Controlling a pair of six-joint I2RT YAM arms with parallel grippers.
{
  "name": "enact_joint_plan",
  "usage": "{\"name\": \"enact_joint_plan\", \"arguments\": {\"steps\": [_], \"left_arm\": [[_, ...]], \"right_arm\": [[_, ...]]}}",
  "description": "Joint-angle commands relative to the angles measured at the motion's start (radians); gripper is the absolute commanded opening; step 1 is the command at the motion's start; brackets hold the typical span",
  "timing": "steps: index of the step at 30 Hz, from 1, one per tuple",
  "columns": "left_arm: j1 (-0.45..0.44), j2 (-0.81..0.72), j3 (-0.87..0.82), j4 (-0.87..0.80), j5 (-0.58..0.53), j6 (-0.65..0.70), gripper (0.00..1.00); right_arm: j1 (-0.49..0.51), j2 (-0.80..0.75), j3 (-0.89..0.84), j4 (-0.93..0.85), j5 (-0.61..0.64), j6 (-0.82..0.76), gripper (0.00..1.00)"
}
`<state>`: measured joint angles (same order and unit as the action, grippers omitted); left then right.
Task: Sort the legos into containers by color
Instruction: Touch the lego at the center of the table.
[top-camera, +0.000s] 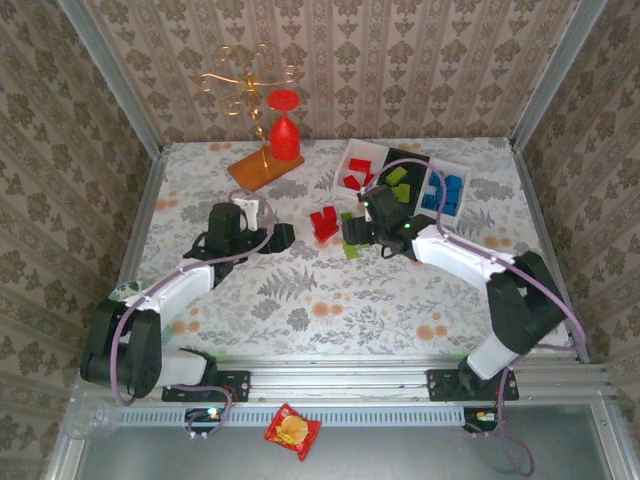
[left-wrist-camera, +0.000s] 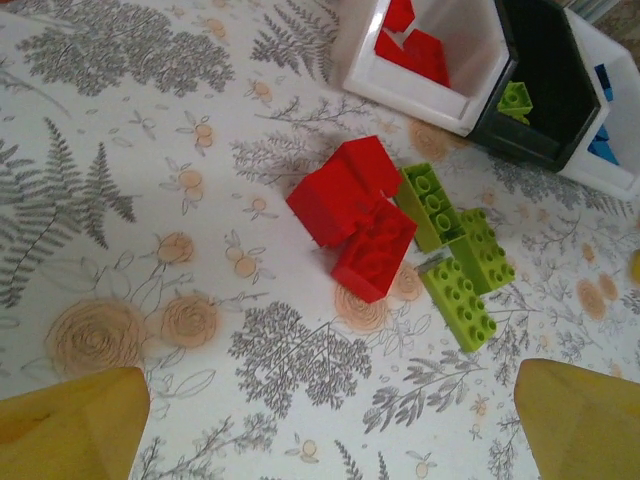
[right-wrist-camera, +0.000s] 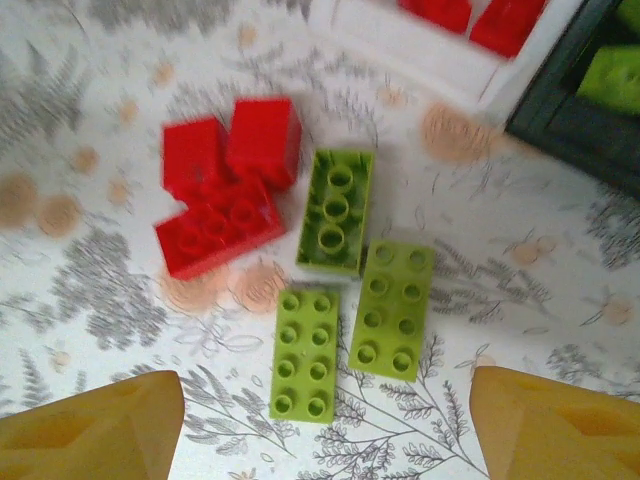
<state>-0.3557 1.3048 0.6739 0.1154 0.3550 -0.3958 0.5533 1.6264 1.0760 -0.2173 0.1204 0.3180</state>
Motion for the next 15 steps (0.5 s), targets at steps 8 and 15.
{"name": "enact_joint_plan", "arguments": {"steps": [8,15], "left_arm": [[-0.012,-0.03,-0.027,-0.002,-0.002,0.005,0.95],[-0.02,-0.031,-0.033,0.002,-0.007,-0.001,0.95]], "right_arm": [[0.006,0.235,0.096,-0.039,0.097,0.013,0.77],[-0.016,0.297,0.119,-0.019,0.097,0.033,0.65]]}}
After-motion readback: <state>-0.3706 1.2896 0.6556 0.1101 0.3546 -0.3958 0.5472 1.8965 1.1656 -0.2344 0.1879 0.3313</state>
